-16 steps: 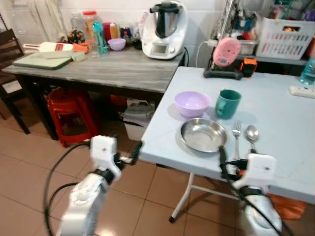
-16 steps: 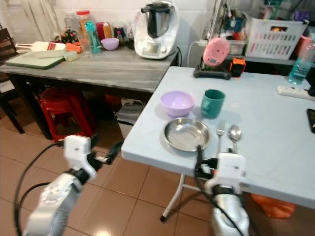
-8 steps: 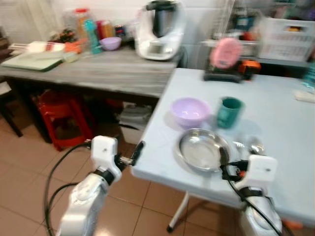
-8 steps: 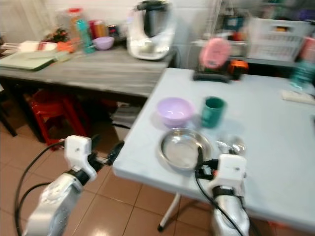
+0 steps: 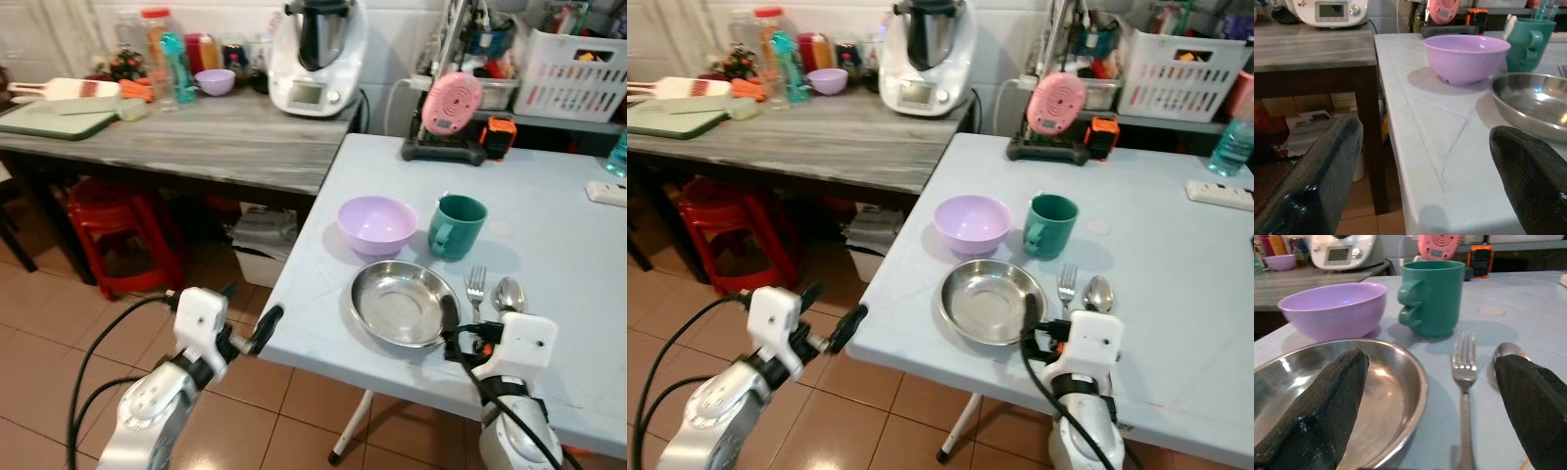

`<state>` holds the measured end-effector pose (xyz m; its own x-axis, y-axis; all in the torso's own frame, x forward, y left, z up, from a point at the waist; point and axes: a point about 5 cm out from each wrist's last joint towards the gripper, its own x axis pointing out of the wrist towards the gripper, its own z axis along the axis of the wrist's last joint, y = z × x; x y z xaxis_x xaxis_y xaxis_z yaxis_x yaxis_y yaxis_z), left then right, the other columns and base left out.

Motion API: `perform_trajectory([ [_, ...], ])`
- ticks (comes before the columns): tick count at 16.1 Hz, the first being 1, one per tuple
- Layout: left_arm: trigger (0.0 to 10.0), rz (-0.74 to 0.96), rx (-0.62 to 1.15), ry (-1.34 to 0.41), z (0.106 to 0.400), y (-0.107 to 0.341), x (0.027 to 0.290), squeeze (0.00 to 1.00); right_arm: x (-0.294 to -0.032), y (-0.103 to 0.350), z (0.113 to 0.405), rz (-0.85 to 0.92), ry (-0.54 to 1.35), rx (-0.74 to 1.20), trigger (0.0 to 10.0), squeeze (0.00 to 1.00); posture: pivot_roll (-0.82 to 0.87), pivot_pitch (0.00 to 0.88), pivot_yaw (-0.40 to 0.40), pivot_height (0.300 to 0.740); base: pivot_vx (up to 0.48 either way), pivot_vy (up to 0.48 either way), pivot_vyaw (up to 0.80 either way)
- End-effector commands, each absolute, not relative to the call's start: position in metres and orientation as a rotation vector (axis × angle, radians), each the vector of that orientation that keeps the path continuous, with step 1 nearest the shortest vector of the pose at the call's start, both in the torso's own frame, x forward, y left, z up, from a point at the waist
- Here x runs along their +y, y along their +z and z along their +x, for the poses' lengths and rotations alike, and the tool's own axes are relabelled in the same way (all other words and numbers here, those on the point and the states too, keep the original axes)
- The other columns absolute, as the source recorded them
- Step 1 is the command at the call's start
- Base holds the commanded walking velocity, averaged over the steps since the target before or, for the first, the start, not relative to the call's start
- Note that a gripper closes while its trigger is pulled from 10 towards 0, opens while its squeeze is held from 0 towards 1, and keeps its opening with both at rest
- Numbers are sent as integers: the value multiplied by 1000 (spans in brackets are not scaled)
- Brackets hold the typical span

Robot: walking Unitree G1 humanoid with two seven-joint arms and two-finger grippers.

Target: Setting the table

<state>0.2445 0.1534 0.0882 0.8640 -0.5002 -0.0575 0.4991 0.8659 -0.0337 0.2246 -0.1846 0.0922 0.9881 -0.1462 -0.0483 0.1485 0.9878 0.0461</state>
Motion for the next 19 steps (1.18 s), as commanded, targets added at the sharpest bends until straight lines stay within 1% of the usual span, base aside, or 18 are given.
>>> perform_trajectory([
  [1,10000,1,53,-535,245,90,154,0,-186,94,224,54,-147,47,10000,0,35,0,15,740,0,0,0],
  [4,10000,34,31,-570,243,92,155,0,-186,92,226,92,-132,77,10000,0,35,0,12,740,0,0,0],
  [5,10000,77,26,-629,240,90,154,0,-184,91,229,102,-109,99,10000,0,35,0,12,740,0,0,0],
  [7,10000,85,31,-637,239,90,155,0,-187,90,230,104,-113,104,10000,0,28,0,13,740,0,0,0],
  [12,10000,85,31,-653,236,85,152,0,-196,93,247,126,-111,136,10000,0,28,0,12,740,0,0,0],
  [15,10000,83,21,-669,236,85,150,0,-193,89,253,140,-83,186,10000,0,34,0,5,740,0,0,0],
  [17,10000,139,-2,-719,233,85,147,0,-193,87,255,154,-83,208,10000,0,35,0,-1,740,0,0,0],
  [19,10000,137,-5,-715,232,83,147,0,-195,84,255,158,-84,228,10000,0,35,0,-5,740,0,0,0],
])
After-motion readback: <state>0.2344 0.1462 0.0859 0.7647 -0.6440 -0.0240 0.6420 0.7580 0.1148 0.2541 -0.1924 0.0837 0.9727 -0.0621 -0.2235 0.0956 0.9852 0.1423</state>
